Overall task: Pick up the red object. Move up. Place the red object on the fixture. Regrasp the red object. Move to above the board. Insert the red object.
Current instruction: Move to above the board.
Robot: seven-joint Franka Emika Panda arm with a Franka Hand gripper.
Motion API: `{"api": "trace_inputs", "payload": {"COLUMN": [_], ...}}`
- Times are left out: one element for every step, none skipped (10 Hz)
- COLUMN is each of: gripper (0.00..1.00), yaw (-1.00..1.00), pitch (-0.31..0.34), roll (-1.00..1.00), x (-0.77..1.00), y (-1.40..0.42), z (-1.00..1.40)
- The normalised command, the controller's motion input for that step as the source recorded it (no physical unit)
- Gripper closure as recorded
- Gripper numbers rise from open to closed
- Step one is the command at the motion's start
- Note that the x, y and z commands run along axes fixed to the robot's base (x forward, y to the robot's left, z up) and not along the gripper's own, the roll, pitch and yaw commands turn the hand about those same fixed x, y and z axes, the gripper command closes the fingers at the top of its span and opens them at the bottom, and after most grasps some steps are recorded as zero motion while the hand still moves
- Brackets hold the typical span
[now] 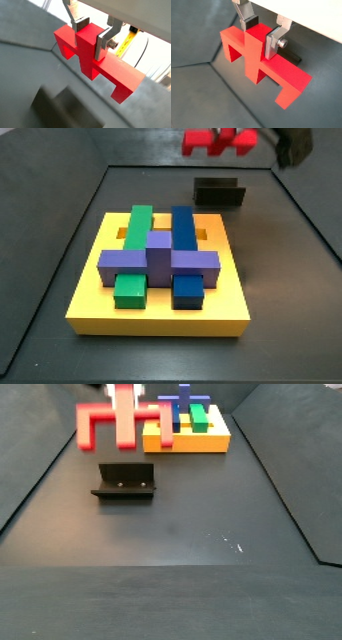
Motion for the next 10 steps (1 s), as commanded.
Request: {"api": "trace_inputs", "payload": {"gripper": [1.00, 1.00, 1.00, 1.00, 1.00, 1.00, 1.00, 1.00, 1.00, 1.00], "yaw": [-0.01, -0.01, 0.01, 0.02, 0.03, -0.08, -0.08, -0.07, -0.07, -0.07], "pitch": [0.072, 0.084, 0.080, 0.088, 0.090, 0.020, 0.017, -0.004, -0.002, 0.003], "roll": [0.01, 0.01, -0.02, -0.01, 0.01, -1.00, -1.00, -1.00, -1.00, -1.00], "x": [-0.01, -0.01, 0.00, 0.02, 0.04, -0.82, -0.82, -0.89, -0.90, -0.90], "y": [-0.02, -0.03, -0.02, -0.03, -0.01, -1.40, -1.40, -1.40, -1.40, -1.40], "z": [1.40, 1.40, 1.40, 0.55, 0.18, 0.25, 0.26, 0.28, 0.25, 0.25]}}
